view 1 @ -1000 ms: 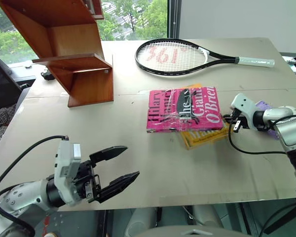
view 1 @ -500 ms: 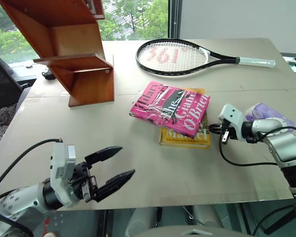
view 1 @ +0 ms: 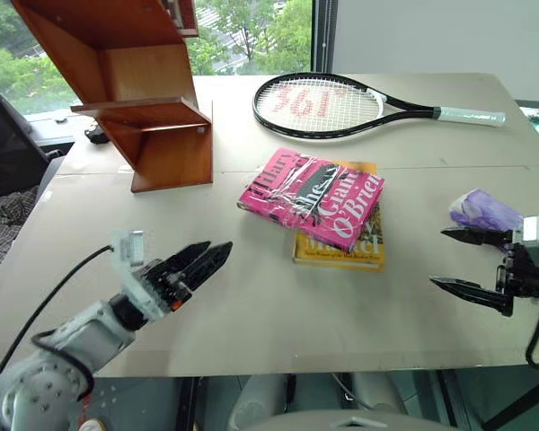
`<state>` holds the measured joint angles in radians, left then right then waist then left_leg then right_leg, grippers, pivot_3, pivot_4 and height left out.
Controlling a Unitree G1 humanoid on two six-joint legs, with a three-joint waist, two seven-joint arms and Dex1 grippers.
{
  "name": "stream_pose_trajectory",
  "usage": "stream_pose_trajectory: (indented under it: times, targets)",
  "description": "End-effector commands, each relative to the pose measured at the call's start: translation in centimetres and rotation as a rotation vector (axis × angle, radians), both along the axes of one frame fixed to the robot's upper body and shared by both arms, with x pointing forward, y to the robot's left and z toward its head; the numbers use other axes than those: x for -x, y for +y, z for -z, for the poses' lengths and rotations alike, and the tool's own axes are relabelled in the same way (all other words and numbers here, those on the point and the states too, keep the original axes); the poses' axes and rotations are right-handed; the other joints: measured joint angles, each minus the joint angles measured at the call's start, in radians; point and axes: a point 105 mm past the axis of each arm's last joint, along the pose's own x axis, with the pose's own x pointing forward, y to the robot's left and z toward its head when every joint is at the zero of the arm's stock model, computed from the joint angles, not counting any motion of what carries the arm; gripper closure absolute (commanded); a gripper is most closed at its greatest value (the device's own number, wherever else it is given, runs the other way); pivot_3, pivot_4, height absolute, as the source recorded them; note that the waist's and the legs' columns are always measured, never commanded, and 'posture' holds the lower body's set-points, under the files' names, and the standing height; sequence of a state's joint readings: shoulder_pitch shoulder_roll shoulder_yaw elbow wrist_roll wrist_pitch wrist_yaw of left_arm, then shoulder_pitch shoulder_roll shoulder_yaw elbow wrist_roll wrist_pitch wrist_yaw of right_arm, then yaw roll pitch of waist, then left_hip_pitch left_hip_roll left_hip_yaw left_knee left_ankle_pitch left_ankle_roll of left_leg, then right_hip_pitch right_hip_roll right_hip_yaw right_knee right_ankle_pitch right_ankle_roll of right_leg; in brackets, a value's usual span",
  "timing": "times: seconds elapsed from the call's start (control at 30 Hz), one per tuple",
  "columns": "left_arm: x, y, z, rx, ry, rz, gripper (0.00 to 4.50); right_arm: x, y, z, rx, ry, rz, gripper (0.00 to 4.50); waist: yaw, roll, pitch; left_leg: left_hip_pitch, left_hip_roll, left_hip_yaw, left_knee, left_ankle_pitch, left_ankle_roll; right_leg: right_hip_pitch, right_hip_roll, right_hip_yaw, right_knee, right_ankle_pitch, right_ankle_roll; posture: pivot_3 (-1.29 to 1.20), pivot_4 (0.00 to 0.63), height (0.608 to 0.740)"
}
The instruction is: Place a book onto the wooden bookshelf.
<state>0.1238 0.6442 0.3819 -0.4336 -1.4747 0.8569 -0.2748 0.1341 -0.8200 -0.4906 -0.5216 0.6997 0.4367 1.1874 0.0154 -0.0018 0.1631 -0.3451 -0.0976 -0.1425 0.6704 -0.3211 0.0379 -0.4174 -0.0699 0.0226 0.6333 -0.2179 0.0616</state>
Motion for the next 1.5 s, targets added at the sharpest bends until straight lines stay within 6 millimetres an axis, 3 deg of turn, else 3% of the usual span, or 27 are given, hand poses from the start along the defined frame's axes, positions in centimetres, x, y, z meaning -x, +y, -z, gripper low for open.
stream_pose_trajectory:
  times: [0.03,0.23,0.47,0.7,0.93,1.03,1.13,1.3,1.43,1.5]
  targets:
    - [-1.2,-0.8,0.2,0.101,0.118,0.025,0.0,1.0,1.3,-1.9,-0.017,-0.114,-0.033,0.06,0.0,-0.001,0.0,0.0,0.0,0.0,0.0,0.0,0.0,0.0,0.0,0.0,0.0,0.0,0.0,0.0,0.15,0.74]
    - [-3.7,-2.8,0.6,0.282,0.25,0.032,0.0,1.7,2.4,-2.8,-0.055,-0.141,-0.043,0.06,-0.001,-0.002,-0.001,0.0,-0.001,0.0,0.001,0.0,0.0,-0.001,0.0,0.001,0.0,0.0,0.0,0.0,0.15,0.74]
    - [-6.8,-7.2,1.3,0.561,0.378,-0.049,0.0,1.8,3.0,-2.8,-0.049,-0.139,-0.029,0.06,0.009,-0.003,-0.002,-0.001,-0.001,0.0,0.003,0.0,0.0,0.0,-0.001,0.001,0.001,0.0,0.0,0.0,0.15,0.74]
    - [-9.4,-9.2,3.2,0.67,0.494,-0.169,0.0,1.7,2.8,-2.9,-0.02,-0.137,-0.029,0.06,0.026,-0.005,-0.003,0.0,-0.002,0.001,0.005,0.0,0.0,0.0,0.0,0.002,0.003,0.0,0.0,0.0,0.15,0.74]
    - [-10.7,-10.7,4.4,0.677,0.53,-0.159,0.0,1.8,2.3,-2.7,-0.005,-0.128,-0.016,0.06,0.032,-0.005,-0.007,0.0,-0.002,0.002,0.007,0.0,0.0,0.0,0.0,0.002,0.004,0.0,0.0,0.0,0.15,0.74]
    - [-11.1,-11.4,4.0,0.691,0.521,-0.137,0.0,1.8,2.2,-2.7,0.003,-0.129,-0.01,0.06,0.038,-0.004,-0.008,0.0,-0.002,0.002,0.01,0.0,0.0,0.002,0.0,0.002,0.006,0.0,0.0,0.0,0.15,0.74]
    - [-11.3,-12.2,3.7,0.693,0.53,-0.111,0.76,1.8,2.2,-2.6,0.006,-0.13,-0.007,0.0,0.044,-0.004,-0.008,0.0,-0.002,0.002,0.013,0.0,0.0,0.003,0.0,0.002,0.006,0.0,0.001,0.0,0.15,0.74]
    - [-11.5,-13.1,2.9,0.716,0.541,-0.078,2.63,1.8,2.4,-2.3,0.009,-0.133,-0.004,0.0,0.059,-0.004,-0.008,0.0,-0.003,0.001,0.014,0.0,0.0,0.003,-0.001,0.002,0.006,0.001,0.002,0.0,0.15,0.74]
    - [-11.2,-12.6,2.2,0.737,0.52,-0.081,4.47,1.7,2.5,-2.3,0.007,-0.137,-0.002,0.0,0.057,-0.005,-0.008,-0.001,-0.003,0.001,0.014,0.0,0.0,0.003,-0.001,0.002,0.006,0.001,0.002,0.0,0.15,0.74]
    - [-10.7,-11.7,1.5,0.734,0.476,-0.088,4.47,1.5,2.7,-2.2,0.002,-0.14,-0.003,0.0,0.054,-0.005,-0.008,-0.001,-0.002,0.001,0.014,0.0,0.0,0.003,0.0,0.002,0.006,0.001,0.002,0.0,0.15,0.74]
